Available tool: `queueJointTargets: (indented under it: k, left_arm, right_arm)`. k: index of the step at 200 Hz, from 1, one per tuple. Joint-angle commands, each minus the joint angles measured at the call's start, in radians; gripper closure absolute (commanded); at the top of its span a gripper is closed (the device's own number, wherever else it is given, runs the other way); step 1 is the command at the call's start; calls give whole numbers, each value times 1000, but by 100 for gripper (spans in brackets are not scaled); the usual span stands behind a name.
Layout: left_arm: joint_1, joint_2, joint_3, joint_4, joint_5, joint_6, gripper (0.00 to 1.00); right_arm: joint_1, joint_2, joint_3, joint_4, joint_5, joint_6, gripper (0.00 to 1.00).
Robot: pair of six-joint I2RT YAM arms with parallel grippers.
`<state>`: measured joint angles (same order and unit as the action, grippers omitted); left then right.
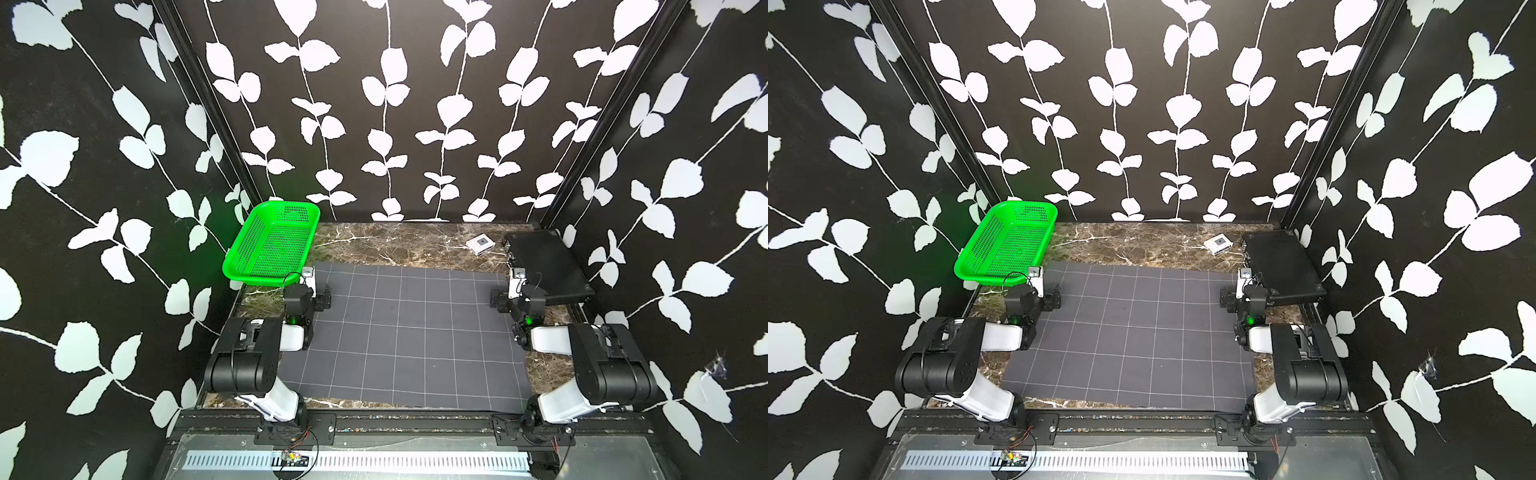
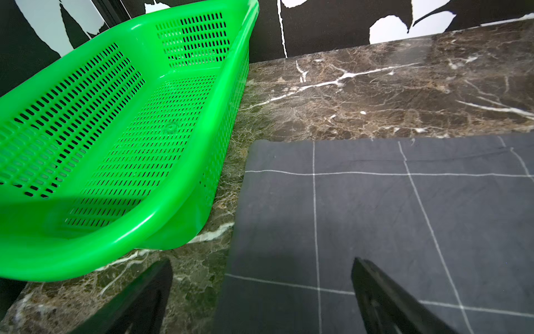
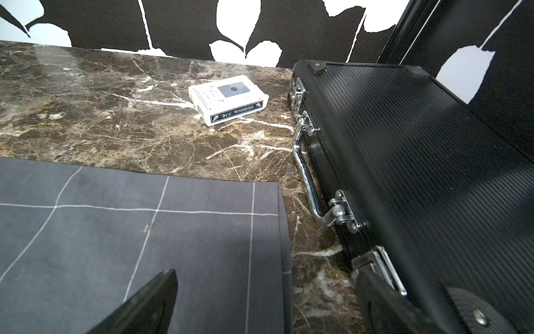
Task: Roll up the pillowcase
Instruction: Fold the pillowcase.
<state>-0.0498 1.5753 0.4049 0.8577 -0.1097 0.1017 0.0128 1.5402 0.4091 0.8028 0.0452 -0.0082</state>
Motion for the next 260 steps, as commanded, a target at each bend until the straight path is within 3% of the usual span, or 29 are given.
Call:
queueJointTargets:
  k: [1,64,89,104,122,158,180,217,237,260]
  left_arm:
    - [-4,-24,6,11,7,4,1]
    - [-4,-27,1,17,8,3,1]
    - [-4,-35,-5,23,66,28,1]
    - [-5,-72,-9,3,72,32,1]
    - [-5,-148,12,-99,97,42,1]
    - [-7,-383,33,-352,99,23,1]
    - [-8,-534,67,-553,107,9,2]
    - [-30,-668,189,-838,111,-176,7]
    - [-78,-627,294,-1005,78,-318,10]
    - [-192,-558,371,-1093,-20,-436,12]
  right_arm:
    - [1,-15,-1,24,7,0,1]
    - [0,-14,6,16,7,1,1]
    - [-1,-17,0,23,2,-1,1]
    - [-1,-46,36,-55,-39,-18,1]
    - [1,-112,95,-220,-122,-51,1]
    - [3,-286,104,-371,-205,-70,1]
    - [6,-371,173,-588,-238,-79,1]
    - [6,-428,300,-896,-302,-71,1]
    - [6,-400,390,-1056,-347,-92,1]
    - [6,-338,497,-1202,-352,-132,1]
